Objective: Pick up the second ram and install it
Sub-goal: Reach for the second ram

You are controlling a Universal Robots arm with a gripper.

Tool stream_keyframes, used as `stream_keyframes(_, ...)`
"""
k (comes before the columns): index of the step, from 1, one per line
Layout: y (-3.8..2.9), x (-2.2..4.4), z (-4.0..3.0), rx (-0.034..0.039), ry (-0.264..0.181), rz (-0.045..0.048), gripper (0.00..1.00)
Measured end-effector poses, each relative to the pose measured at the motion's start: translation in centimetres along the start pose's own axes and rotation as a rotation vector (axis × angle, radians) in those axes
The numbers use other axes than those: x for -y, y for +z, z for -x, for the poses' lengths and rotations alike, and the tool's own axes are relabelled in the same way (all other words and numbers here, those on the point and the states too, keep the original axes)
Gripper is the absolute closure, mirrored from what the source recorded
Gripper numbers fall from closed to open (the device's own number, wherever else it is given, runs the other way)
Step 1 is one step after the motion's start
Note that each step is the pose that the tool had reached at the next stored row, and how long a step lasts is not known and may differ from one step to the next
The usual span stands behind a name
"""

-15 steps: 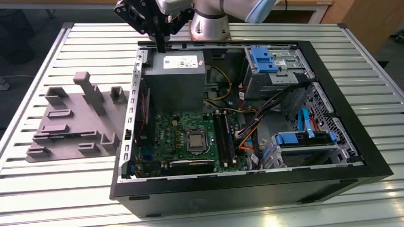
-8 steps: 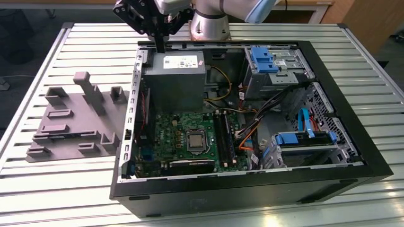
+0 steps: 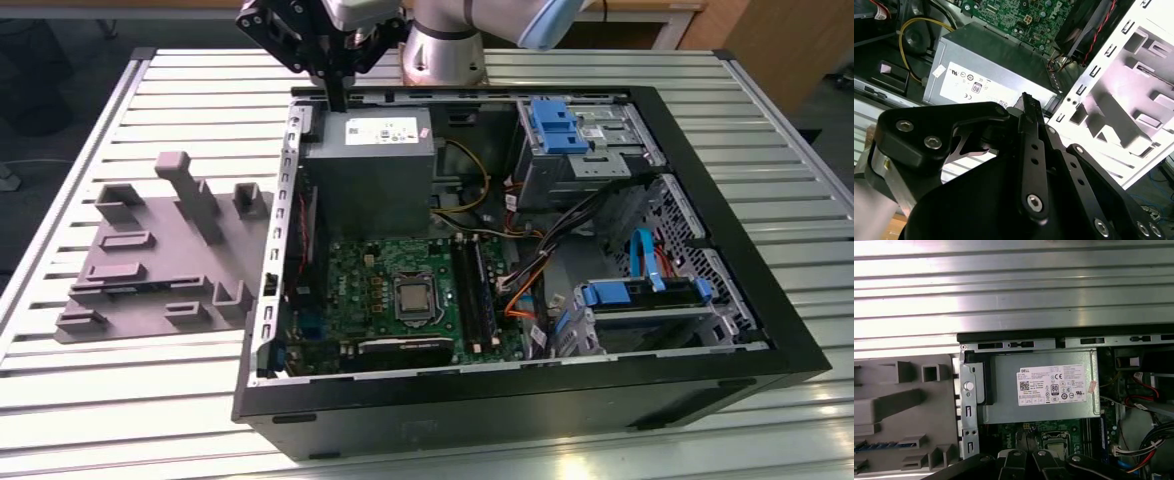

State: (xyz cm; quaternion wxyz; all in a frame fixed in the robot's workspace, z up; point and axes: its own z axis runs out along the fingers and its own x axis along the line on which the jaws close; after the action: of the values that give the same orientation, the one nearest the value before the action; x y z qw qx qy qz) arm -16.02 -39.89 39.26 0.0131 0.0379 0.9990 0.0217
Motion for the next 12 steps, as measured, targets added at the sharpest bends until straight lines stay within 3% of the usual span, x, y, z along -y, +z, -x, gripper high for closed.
stream_keyframes(12, 0.02, 0.02, -0.28, 0.0000, 0.000, 0.0000, 0.89)
